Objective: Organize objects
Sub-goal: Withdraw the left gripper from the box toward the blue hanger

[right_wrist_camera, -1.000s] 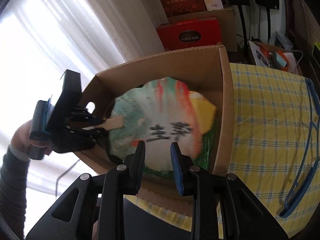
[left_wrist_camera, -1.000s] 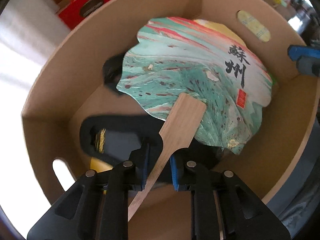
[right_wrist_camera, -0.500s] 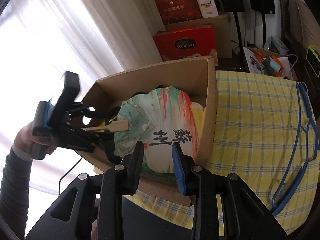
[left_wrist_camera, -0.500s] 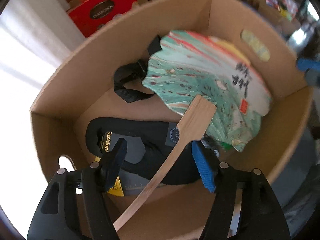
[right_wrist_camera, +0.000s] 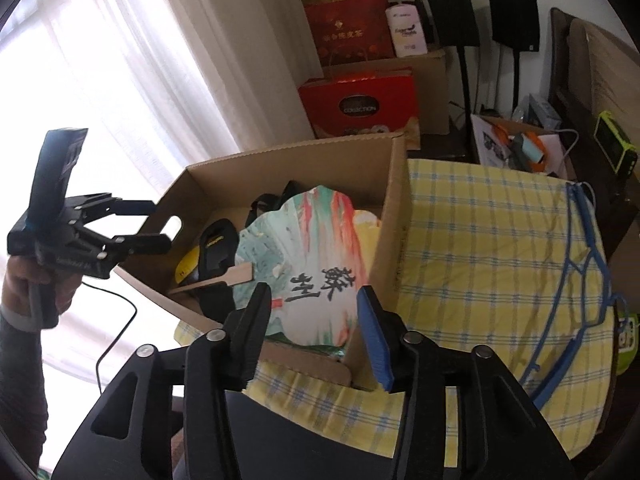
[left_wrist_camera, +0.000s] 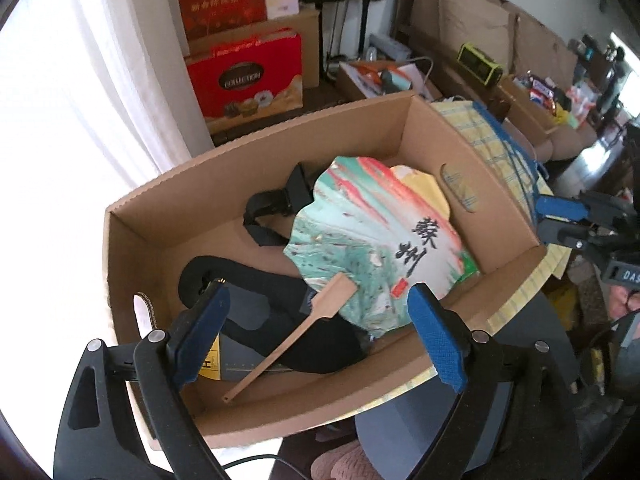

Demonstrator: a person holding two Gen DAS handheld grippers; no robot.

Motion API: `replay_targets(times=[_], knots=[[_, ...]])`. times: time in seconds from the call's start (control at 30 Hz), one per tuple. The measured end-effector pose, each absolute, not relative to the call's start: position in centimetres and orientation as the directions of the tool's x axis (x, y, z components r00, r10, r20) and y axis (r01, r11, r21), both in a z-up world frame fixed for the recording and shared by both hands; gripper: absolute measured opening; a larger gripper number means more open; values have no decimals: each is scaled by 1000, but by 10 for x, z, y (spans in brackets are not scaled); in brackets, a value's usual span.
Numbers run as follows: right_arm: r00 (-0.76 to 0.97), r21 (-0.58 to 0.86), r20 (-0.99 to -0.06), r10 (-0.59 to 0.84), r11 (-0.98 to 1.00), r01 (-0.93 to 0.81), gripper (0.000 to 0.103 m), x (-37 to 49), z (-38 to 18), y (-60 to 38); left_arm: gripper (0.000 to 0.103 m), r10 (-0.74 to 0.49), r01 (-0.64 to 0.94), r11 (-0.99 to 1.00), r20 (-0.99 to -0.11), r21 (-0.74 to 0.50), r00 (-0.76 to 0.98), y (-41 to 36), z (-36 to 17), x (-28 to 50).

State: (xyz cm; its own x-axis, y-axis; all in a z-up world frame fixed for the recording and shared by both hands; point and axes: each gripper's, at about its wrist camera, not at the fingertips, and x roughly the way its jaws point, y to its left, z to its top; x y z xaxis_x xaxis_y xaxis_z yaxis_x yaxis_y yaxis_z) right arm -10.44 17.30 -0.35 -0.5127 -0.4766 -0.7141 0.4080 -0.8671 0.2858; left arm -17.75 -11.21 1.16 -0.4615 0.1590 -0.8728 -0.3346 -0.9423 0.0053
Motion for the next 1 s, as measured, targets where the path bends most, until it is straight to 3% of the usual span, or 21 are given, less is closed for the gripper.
replay_targets(times=[0.07,0.13,0.4,0.6,1.0], knots=[[-513,290,-715,-475,-869,401,60,-102,-3,178,91,154,-302,-953,-835,16,-528,-108,18,-164],[-519,284,-716,-467,-874,395,62,-99,-3,184,101,159,-265,-964,-800,0,-578,-105,14,-157],[-568,229,-719,-400,-909,350,79,-87,-1,207,101,252,-232,-964,-742,-132,-622,-95,17,-135],[-597,196,-721,-352,-930,312,88,-83,0,221,103,274,-230,-960,-708,-159,-651,-84,27,-118],[-644,141,-723,-251,-966,219,91,-73,-2,259,103,264,-288,-954,-682,-82,-682,-22,26,-92]])
